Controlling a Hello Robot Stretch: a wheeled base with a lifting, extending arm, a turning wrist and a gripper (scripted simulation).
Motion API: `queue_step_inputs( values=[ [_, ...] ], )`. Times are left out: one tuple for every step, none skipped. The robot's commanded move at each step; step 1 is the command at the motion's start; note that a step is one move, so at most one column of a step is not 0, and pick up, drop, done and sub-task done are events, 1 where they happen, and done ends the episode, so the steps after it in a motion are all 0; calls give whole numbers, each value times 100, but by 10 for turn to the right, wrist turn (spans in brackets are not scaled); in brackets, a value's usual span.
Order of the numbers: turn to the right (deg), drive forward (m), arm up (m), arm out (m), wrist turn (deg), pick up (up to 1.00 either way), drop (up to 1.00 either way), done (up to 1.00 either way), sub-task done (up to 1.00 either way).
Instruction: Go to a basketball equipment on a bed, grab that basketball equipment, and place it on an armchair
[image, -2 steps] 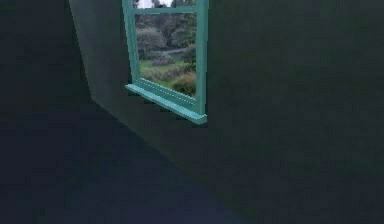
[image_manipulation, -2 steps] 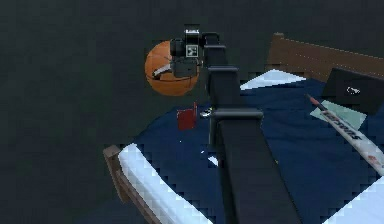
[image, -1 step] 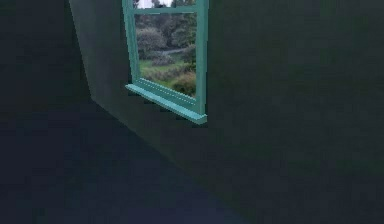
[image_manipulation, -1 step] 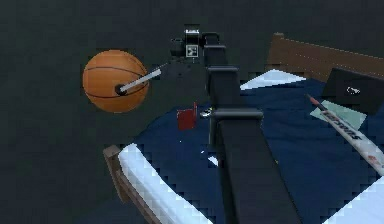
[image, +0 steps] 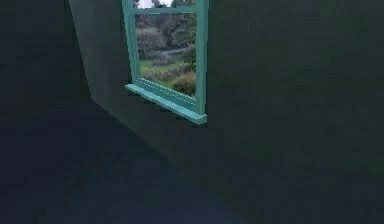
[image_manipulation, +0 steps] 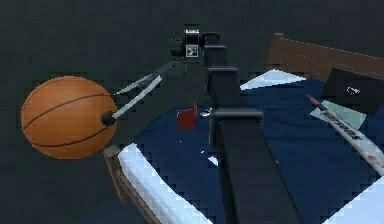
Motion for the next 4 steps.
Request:
queue_step_inputs(
  values=[
    [0,0,0,0,-240,0,0,0,0],
    [0,0,0,-42,0,0,0,0,0],
    [-420,0,0,0,0,0,0,0,0],
    [0,25,0,0,0,0,0,0,0]
  ],
)
